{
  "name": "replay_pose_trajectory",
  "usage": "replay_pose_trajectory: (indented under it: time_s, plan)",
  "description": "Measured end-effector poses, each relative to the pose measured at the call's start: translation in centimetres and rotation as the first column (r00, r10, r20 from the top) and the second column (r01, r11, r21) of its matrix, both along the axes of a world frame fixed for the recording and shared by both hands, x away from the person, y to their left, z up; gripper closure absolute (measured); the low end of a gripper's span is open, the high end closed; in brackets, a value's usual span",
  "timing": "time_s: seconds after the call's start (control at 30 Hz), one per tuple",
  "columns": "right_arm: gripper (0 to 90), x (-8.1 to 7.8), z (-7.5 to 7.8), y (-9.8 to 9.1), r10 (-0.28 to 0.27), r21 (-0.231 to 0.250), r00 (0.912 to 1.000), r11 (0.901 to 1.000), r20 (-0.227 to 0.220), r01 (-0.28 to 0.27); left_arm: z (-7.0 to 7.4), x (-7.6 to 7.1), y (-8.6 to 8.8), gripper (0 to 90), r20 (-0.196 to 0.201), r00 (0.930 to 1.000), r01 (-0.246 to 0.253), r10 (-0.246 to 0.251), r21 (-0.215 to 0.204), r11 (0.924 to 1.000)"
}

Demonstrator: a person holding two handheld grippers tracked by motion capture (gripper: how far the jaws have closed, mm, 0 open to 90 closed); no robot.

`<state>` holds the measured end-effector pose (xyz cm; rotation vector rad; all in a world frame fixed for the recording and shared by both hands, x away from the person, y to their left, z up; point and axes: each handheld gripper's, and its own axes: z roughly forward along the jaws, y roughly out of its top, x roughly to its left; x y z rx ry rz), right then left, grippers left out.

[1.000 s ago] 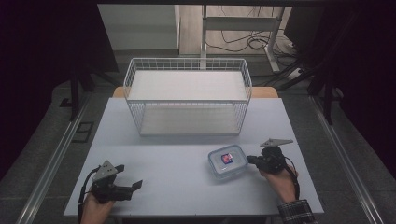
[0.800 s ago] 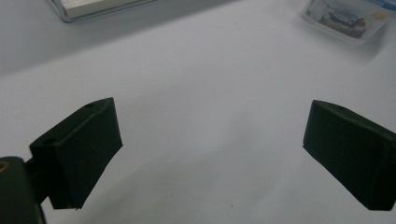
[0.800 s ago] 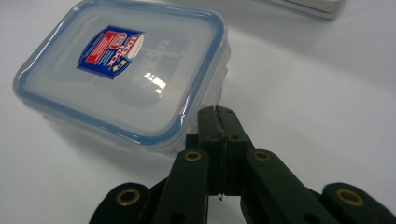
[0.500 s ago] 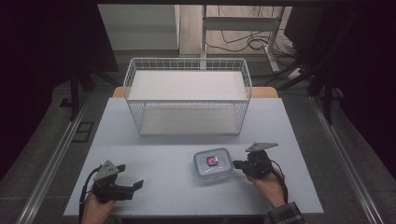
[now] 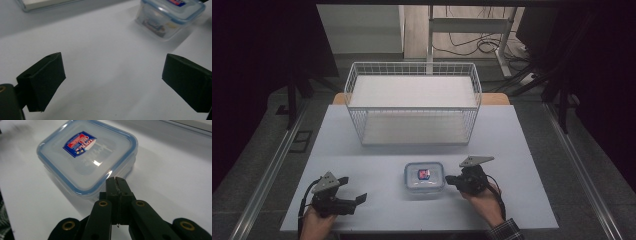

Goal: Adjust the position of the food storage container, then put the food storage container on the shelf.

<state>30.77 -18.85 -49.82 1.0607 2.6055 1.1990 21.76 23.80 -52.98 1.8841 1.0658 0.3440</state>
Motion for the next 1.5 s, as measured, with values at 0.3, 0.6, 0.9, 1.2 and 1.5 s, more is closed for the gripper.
replay_pose_trajectory:
  time_s: [0.3, 0.6, 0.9, 1.2, 1.5]
  plan:
    - [88.4, -1.1, 0.9, -0.2, 0.004, -0.019, 0.9982, 0.9998, 0.060, -0.003, 0.5, -0.6, -1.2, 4.8, 0.051, 0.9977, 0.042, -0.045, 0.056, 0.9975]
    - [36.5, -3.8, 0.3, -3.0, -0.024, 0.036, 0.9978, 0.9991, 0.061, 0.021, 0.3, -0.5, -1.7, 3.9, 0.006, 0.9973, 0.073, -0.073, 0.060, 0.9956]
    - [12.1, -3.5, -0.2, -2.6, -0.047, 0.030, 0.9961, 0.9986, 0.075, 0.045, 0.1, -0.5, -2.9, 0.9, -0.038, 0.9908, 0.132, -0.130, 0.087, 0.9873]
    - [14.1, -3.3, 0.4, -2.1, -0.052, 0.010, 0.9931, 0.9986, 0.105, 0.051, 0.5, 0.7, -5.2, 4.9, -0.035, 0.9853, 0.169, -0.167, 0.071, 0.9830]
    - [15.7, -2.1, 0.9, -1.0, -0.044, 0.005, 0.9945, 0.9990, 0.095, 0.044, 1.4, 3.4, -8.2, 7.8, -0.016, 0.9769, 0.214, -0.213, 0.094, 0.9723]
